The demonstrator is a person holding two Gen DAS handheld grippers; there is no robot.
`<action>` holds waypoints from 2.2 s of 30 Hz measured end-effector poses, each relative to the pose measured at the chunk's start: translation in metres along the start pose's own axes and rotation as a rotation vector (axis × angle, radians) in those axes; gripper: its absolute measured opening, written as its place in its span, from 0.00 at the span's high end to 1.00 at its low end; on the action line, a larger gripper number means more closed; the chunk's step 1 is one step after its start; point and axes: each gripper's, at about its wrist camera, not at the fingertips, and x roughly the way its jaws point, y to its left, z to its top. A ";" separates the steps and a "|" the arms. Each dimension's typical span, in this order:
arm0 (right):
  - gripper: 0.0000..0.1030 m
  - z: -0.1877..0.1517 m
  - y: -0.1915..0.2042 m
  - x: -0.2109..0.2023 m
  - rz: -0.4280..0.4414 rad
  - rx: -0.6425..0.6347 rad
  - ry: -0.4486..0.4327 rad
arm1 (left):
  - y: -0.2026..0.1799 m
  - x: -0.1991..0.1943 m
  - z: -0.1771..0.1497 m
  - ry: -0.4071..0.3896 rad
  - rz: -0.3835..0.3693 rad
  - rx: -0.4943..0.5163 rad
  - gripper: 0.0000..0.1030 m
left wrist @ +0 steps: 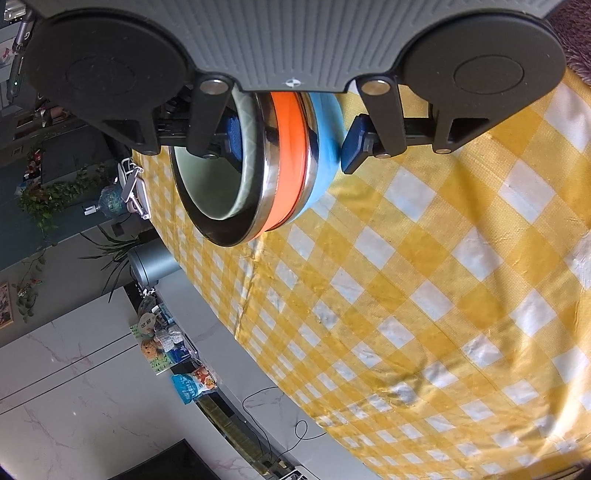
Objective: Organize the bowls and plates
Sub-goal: 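Lift the bowl stack with both grippers and lower it onto the Fruity plate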
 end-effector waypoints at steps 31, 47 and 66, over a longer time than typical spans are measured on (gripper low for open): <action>0.56 0.010 -0.020 -0.037 0.055 0.029 -0.012 | -0.057 -0.002 -0.019 0.014 0.116 0.138 0.52; 0.56 0.026 -0.121 -0.139 0.042 0.220 -0.083 | -0.170 0.031 -0.081 0.115 0.048 0.333 0.52; 0.56 0.043 -0.182 -0.146 -0.011 0.340 -0.061 | -0.199 0.083 -0.106 0.230 0.084 0.350 0.52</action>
